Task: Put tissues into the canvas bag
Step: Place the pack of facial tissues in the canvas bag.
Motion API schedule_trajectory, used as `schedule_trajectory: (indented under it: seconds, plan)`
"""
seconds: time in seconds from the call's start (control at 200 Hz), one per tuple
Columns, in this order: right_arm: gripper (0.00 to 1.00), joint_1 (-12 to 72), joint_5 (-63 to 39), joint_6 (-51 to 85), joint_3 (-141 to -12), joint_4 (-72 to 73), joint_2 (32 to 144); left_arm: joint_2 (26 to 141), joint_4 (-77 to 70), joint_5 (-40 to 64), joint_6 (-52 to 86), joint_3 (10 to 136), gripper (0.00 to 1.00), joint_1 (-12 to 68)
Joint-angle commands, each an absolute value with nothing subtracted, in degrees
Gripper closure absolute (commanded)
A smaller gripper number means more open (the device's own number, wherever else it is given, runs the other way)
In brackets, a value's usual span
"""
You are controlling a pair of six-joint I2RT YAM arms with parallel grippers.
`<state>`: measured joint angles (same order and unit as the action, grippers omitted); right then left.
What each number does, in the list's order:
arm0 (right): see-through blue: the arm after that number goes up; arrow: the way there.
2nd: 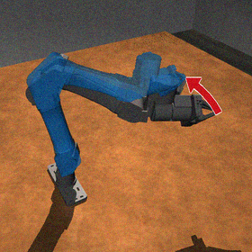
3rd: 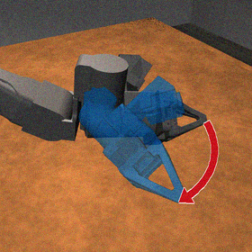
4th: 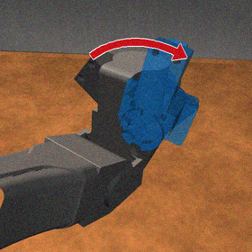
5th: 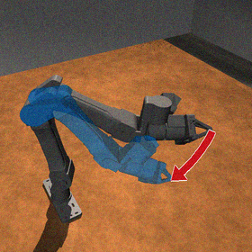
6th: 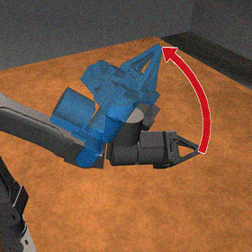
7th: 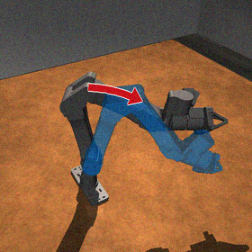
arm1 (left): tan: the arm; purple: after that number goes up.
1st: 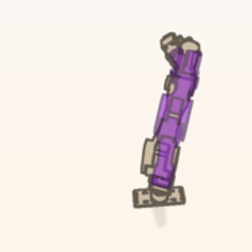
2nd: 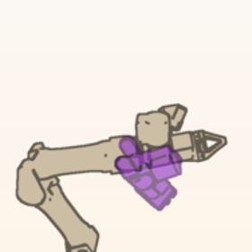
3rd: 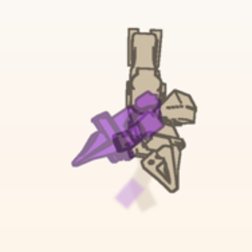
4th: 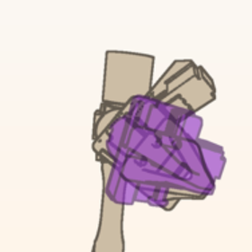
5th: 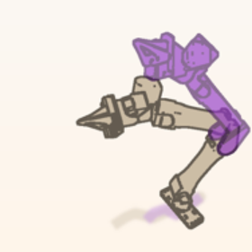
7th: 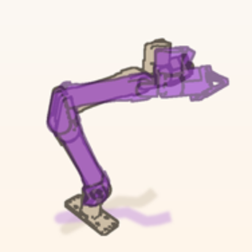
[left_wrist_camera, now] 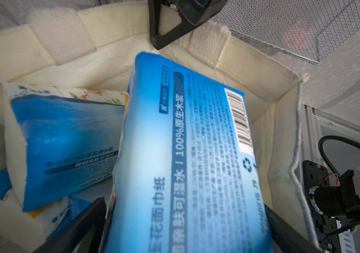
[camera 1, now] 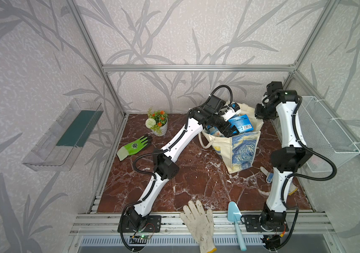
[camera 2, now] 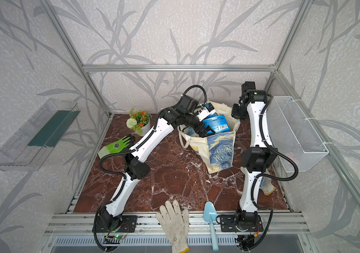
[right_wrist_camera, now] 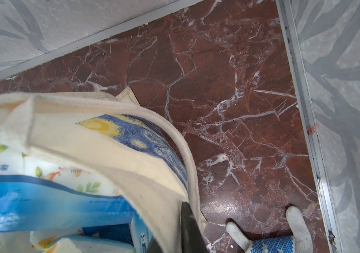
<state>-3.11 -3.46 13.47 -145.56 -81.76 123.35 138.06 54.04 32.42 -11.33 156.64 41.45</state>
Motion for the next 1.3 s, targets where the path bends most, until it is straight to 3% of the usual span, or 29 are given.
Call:
schedule_trajectory:
  seconds: [0.0, 0.57, 0.83, 1.075, 1.3]
  plan:
    - [0.87, -3.4, -2.6, 13.5, -147.5, -82.2, 122.4, 135.4, 55.4, 32.0, -12.2, 158.7, 0.01, 41.3]
    - [0.87, -3.5, -2.5, 13.2, -148.3, -82.6, 123.0, 132.2, 54.9, 28.3, -12.1, 161.0, 0.01, 42.2]
    - [0.87, -3.6, -2.6, 13.3, -148.5, -82.9, 123.4, 124.4, 58.5, 17.6, -9.9, 161.1, 0.01, 40.7]
    - [0.86, -3.6, -2.9, 13.4, -149.0, -82.7, 123.3, 114.5, 60.9, 16.0, 0.0, 144.5, 0.01, 31.2]
    - [0.83, -3.4, -4.4, 13.9, -148.5, -82.2, 123.1, 113.5, 61.3, 17.6, 2.0, 134.8, 0.01, 25.9]
